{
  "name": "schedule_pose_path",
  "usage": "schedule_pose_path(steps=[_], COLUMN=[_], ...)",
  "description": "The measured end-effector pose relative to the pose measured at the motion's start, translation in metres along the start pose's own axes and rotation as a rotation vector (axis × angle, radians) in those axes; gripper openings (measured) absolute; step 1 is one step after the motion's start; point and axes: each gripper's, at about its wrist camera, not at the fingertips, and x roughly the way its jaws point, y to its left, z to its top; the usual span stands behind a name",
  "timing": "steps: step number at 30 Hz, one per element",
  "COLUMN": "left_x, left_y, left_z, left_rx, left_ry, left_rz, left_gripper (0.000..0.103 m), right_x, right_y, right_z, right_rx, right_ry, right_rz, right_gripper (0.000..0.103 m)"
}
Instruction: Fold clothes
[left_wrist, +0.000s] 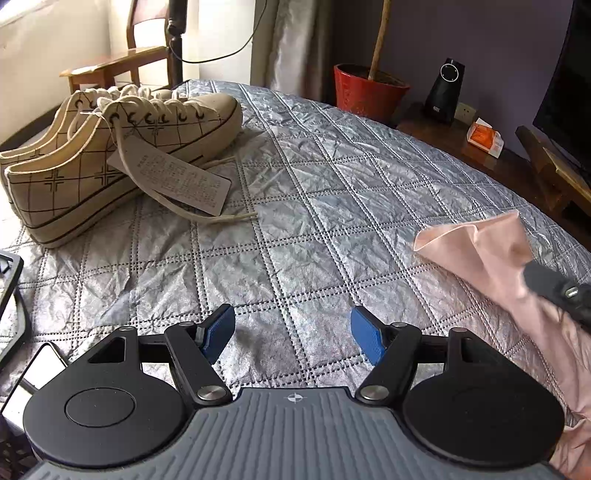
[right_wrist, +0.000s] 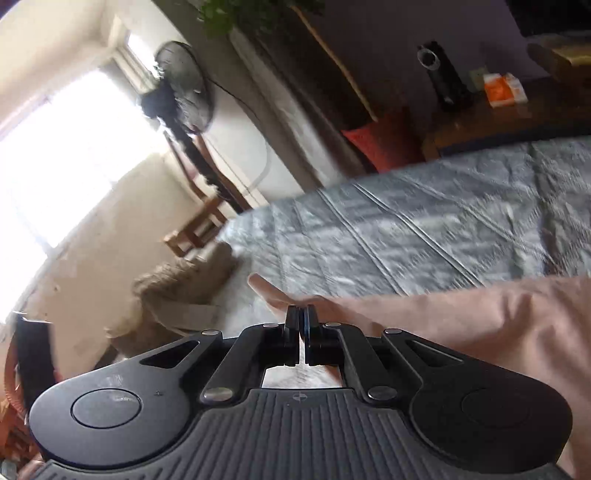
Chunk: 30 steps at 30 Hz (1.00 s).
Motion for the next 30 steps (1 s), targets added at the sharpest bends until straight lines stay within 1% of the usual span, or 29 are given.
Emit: schedule_pose_path(steps=[2, 4, 6, 8, 9, 10, 11, 12, 13, 14, 15, 18, 20, 22, 23, 25, 27, 29, 30], left_x=[-0.001, -0.002, -0.004, -0.005, -0.004, -0.004, -0.003, -0.003, -0.003, -0.002, -0.002, -0.002, -0.002, -0.002, -0.002, -0.002, -0.001, -0.001, -0.001], left_y=[0.003, 0.006, 0.007, 0.007, 0.006, 0.007, 0.007, 0.008, 0.009, 0.010, 0.011, 0.013, 0.013, 0.013, 0.012, 0.012, 0.012, 0.012, 0.013], left_z=[0.001, 0.002, 0.003, 0.003, 0.003, 0.003, 0.003, 0.003, 0.003, 0.003, 0.003, 0.003, 0.003, 0.003, 0.003, 0.002, 0.002, 0.002, 0.002], left_rx=[-0.012, -0.029, -0.036, -0.032, -0.031, -0.031, -0.031, -0.034, -0.039, -0.044, -0.047, -0.056, -0.060, -0.059, -0.057, -0.055, -0.055, -0.058, -0.058], left_ry=[-0.008, -0.020, -0.031, -0.033, -0.031, -0.029, -0.026, -0.025, -0.025, -0.025, -0.024, -0.018, -0.020, -0.021, -0.020, -0.018, -0.018, -0.021, -0.020], left_rz=[0.009, 0.019, 0.026, 0.028, 0.028, 0.029, 0.029, 0.031, 0.034, 0.036, 0.038, 0.042, 0.041, 0.042, 0.042, 0.041, 0.042, 0.045, 0.047], left_gripper=[0.075, 0.075, 0.075, 0.075, 0.075, 0.075, 0.075, 0.075, 0.075, 0.075, 0.075, 0.075, 0.075, 0.077, 0.077, 0.077, 0.077, 0.077, 0.077], right_x=[-0.004, -0.004, 0.002, 0.012, 0.014, 0.009, 0.003, -0.003, -0.009, -0.015, -0.019, -0.016, -0.008, 0.006, 0.015, 0.034, 0.050, 0.065, 0.071], right_y=[0.014, 0.024, 0.028, 0.030, 0.030, 0.030, 0.030, 0.030, 0.030, 0.028, 0.026, 0.024, 0.021, 0.025, 0.028, 0.036, 0.040, 0.045, 0.047], right_z=[-0.002, -0.010, -0.023, -0.035, -0.038, -0.037, -0.034, -0.032, -0.030, -0.025, -0.020, -0.009, -0.005, -0.006, -0.009, -0.018, -0.022, -0.022, -0.022], right_rx=[-0.038, -0.083, -0.116, -0.148, -0.140, -0.136, -0.132, -0.129, -0.125, -0.126, -0.143, -0.259, -0.288, -0.325, -0.361, -0.442, -0.478, -0.529, -0.560], right_ry=[0.019, 0.068, 0.142, 0.225, 0.250, 0.222, 0.186, 0.150, 0.115, 0.086, 0.079, 0.120, 0.171, 0.254, 0.304, 0.365, 0.368, 0.358, 0.353], right_rz=[0.028, 0.030, 0.024, 0.009, 0.014, 0.014, 0.014, 0.013, 0.012, -0.022, -0.072, -0.236, -0.233, -0.199, -0.193, -0.200, -0.194, -0.218, -0.235], right_gripper=[0.004, 0.004, 0.006, 0.011, 0.022, 0.038, 0.046, 0.059, 0.066, 0.066, 0.066, 0.066, 0.065, 0.065, 0.065, 0.065, 0.072, 0.075, 0.079])
